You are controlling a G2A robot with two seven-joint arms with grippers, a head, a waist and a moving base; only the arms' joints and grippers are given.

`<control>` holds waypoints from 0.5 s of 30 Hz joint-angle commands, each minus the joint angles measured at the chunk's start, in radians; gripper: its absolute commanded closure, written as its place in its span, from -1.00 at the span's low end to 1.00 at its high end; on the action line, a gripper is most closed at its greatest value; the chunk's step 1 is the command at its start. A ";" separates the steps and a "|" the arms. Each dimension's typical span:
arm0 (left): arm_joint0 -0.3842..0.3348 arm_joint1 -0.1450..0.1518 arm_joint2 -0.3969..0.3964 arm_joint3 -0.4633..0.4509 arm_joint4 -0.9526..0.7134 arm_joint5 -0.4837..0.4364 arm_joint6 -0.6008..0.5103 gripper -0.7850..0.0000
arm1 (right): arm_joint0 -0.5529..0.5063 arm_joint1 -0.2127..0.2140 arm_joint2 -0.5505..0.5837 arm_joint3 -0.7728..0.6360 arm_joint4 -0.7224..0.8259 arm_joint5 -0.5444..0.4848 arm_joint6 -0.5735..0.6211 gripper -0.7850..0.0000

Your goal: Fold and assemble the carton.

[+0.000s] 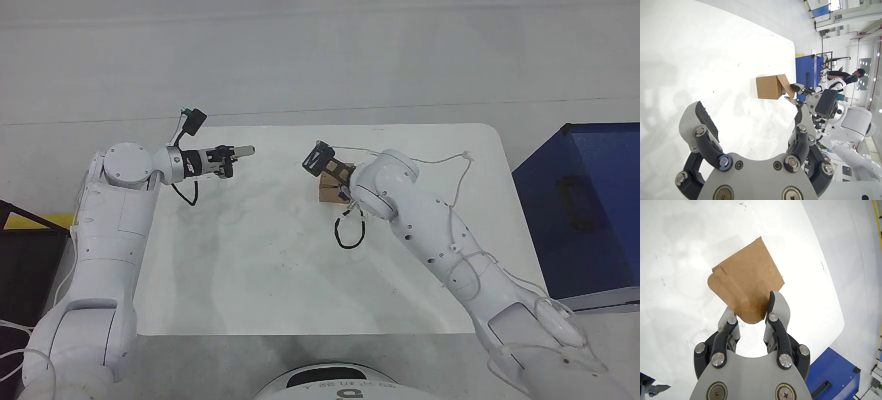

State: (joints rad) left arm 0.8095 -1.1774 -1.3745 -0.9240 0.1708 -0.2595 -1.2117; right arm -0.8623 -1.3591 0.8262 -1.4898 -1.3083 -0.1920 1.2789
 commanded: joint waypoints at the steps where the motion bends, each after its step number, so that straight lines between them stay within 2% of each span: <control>1: 0.000 0.000 0.000 0.000 0.000 0.000 0.000 -1.00 | -0.001 -0.001 0.001 -0.002 -0.010 0.011 -0.002 0.27; 6: 0.000 0.000 0.000 0.000 0.000 0.000 0.000 -1.00 | -0.046 0.001 -0.006 -0.063 -0.095 0.070 -0.036 0.37; 11: 0.000 0.000 0.000 0.000 0.000 0.000 0.000 -1.00 | -0.163 0.019 0.003 -0.185 -0.206 0.102 -0.038 0.31; 15: 0.000 0.000 0.000 0.000 0.000 0.000 0.000 -1.00 | -0.284 0.038 0.021 -0.318 -0.239 0.078 -0.031 0.18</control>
State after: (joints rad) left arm 0.8095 -1.1774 -1.3745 -0.9240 0.1708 -0.2595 -1.2117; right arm -1.1126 -1.3259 0.8412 -1.7697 -1.5503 -0.1036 1.2475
